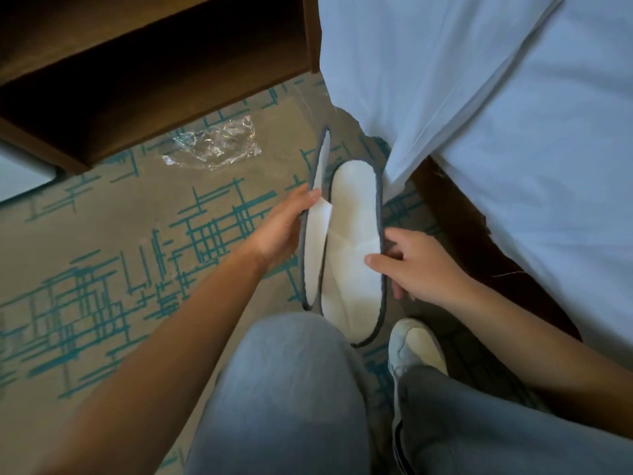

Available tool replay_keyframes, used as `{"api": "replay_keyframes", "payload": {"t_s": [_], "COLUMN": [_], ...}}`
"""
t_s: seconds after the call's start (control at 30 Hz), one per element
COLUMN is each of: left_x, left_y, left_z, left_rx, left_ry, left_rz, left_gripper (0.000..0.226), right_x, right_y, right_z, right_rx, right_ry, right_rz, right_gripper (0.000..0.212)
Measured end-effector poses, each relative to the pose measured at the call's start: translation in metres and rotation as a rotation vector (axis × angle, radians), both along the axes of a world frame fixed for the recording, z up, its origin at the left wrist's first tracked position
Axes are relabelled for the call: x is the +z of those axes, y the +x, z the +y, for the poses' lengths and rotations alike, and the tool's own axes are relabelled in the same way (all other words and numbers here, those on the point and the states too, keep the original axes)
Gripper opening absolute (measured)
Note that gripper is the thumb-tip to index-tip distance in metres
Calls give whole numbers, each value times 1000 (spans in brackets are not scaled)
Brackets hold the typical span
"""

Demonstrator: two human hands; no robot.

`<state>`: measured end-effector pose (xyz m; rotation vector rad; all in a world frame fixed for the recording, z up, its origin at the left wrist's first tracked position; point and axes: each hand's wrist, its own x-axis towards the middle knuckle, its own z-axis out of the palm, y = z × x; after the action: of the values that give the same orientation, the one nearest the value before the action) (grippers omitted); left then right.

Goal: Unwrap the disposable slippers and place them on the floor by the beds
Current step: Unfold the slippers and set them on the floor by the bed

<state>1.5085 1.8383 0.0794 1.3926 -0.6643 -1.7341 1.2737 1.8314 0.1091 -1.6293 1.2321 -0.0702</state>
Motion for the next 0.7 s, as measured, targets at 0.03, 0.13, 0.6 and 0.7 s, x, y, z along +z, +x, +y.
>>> {"api": "replay_keyframes", "payload": {"t_s": [0.03, 0.13, 0.6, 0.7], "left_x": [-1, -9, -31, -36], "left_y": [4, 21, 32, 44], "left_z": [1, 3, -9, -16], "left_rx": [24, 44, -137, -159], "left_ry": [30, 128, 262, 261], "left_rz": [-35, -101, -226, -279], "left_gripper": [49, 84, 76, 71], "right_x": [-5, -23, -92, -117], "right_y": [-4, -14, -67, -64], "right_z": [3, 11, 23, 14], "right_rx": [-25, -156, -336, -329], "right_ry": [20, 127, 525, 472], "right_rz": [-8, -41, 41, 102], "right_gripper": [11, 13, 27, 28]}}
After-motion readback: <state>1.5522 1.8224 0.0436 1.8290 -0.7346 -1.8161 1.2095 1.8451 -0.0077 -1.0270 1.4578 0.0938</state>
